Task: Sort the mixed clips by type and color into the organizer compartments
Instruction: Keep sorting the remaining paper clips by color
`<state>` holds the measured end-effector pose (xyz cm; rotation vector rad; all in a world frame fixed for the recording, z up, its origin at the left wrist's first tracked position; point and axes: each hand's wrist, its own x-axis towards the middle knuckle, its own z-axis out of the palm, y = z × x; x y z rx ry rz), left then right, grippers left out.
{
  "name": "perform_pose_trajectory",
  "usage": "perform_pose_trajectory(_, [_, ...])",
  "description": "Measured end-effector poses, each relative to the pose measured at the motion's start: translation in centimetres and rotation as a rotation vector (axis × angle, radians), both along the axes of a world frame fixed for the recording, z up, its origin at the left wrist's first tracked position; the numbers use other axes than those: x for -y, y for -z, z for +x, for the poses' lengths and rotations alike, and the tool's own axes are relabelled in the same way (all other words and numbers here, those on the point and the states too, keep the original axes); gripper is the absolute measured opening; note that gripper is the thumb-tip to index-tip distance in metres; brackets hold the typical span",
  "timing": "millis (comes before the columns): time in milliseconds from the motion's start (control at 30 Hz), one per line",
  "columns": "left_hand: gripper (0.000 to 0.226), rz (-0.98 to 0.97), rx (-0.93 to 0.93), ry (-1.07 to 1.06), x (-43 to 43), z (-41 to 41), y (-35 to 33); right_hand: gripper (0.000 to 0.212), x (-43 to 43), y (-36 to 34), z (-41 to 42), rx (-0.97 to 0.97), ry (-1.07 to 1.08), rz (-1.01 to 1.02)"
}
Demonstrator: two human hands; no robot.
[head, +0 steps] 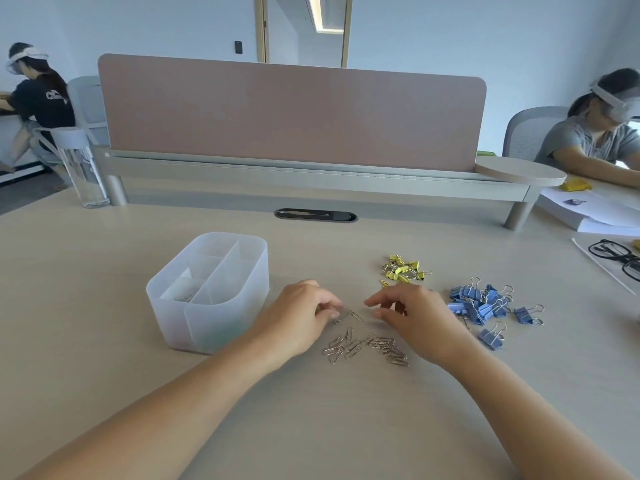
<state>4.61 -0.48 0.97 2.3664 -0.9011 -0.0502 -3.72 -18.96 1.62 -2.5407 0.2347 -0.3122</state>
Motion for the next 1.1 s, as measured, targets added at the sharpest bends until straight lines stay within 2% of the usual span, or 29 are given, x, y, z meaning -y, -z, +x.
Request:
perform_pose_trajectory(167, [0.017, -0.020, 0.019, -0.025, 0.6, -0.4, 0.3, 0.009, -1.1, 1.3, 1.2, 0.064, 0.007, -0.002])
perform_pose_trajectory(267, [0.011, -0.085, -0.020, -0.059, 0.9, -0.6, 0.1, 0.009, -1.2, 1.2, 1.4, 0.050, 0.001, 0.047])
perform_pose_trajectory(400, [0.005, -0.085, -0.119, -0.031, 0.8, -0.7, -0.1, 0.008, -0.3, 0.2, 0.7, -0.074, -0.065, 0.114])
perform_pose_trajectory(533, [0.004, -0.054, -0.120, 0.014, 0.7, -0.9, -0.1, 0.012, 0.5, -0.4, 0.0, -0.146, -0.109, 0.134])
perform_pose_trajectory(633, [0.007, -0.046, -0.110, 0.035, 0.7, -1.1, -0.1, 0.009, 0.7, -0.5, -0.2, -0.146, -0.143, 0.144])
perform_pose_trajectory(767, [0.024, -0.047, -0.149, 0.003, 0.5, -1.0, 0.1, 0.009, 0.5, -0.5, -0.2, -0.151, -0.192, 0.158])
perform_pose_trajectory(1100, [0.012, -0.084, -0.199, -0.121, 0.7, -0.2, 0.1, 0.008, -0.1, 0.3, 0.5, -0.084, -0.124, 0.129])
